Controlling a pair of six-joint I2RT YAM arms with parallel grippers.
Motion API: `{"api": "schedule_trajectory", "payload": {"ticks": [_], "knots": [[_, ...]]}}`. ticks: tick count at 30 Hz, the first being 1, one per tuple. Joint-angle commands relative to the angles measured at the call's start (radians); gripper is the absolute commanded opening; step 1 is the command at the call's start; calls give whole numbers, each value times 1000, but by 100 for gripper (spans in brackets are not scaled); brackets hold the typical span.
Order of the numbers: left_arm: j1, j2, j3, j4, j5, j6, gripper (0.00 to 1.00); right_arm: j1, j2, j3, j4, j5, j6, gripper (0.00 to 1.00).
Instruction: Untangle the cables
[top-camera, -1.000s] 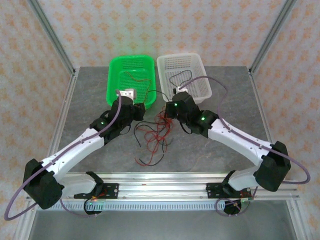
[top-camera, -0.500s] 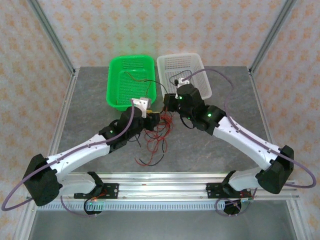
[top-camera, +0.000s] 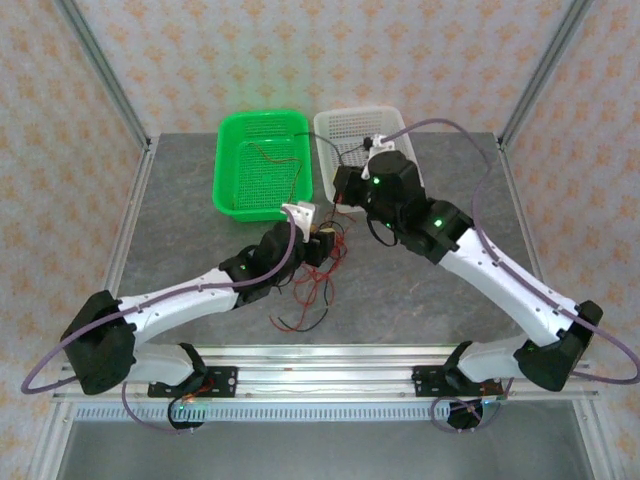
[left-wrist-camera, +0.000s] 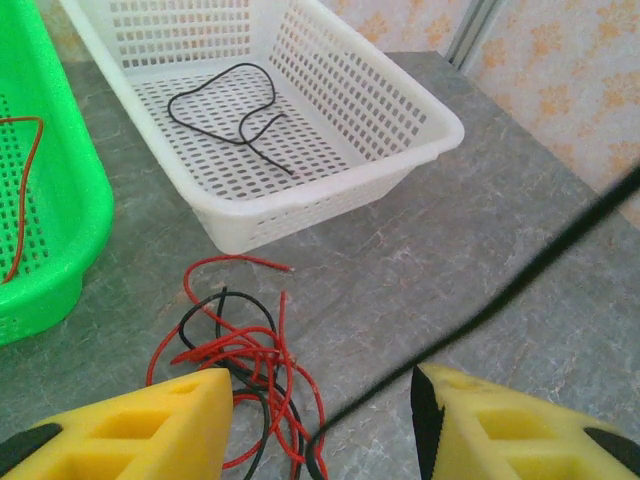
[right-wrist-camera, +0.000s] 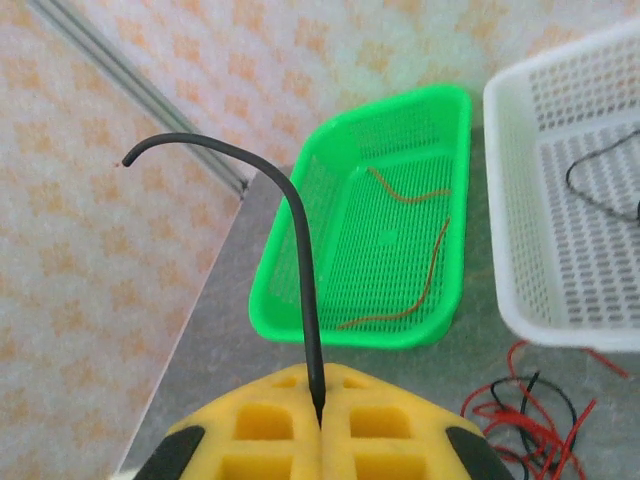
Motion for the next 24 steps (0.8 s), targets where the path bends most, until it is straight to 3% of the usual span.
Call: {"api": "schedule_trajectory", "payload": {"ticks": [1,5,16,24], "knots": [[-12,-64,-56,27,-61,-28,51,-31,39,120,-41,131,-68,0],[-14,-152,-115,-8,-96,-58,52,-98,120,245,-46,193,-133,0],[-16,-333,-181,-127,-168,-111,53,-295,484,630,-65,158,-227,0],[-16,-406,-195,-188,-191,-141,53,-371,720,836,-76,126,-238,0]]}}
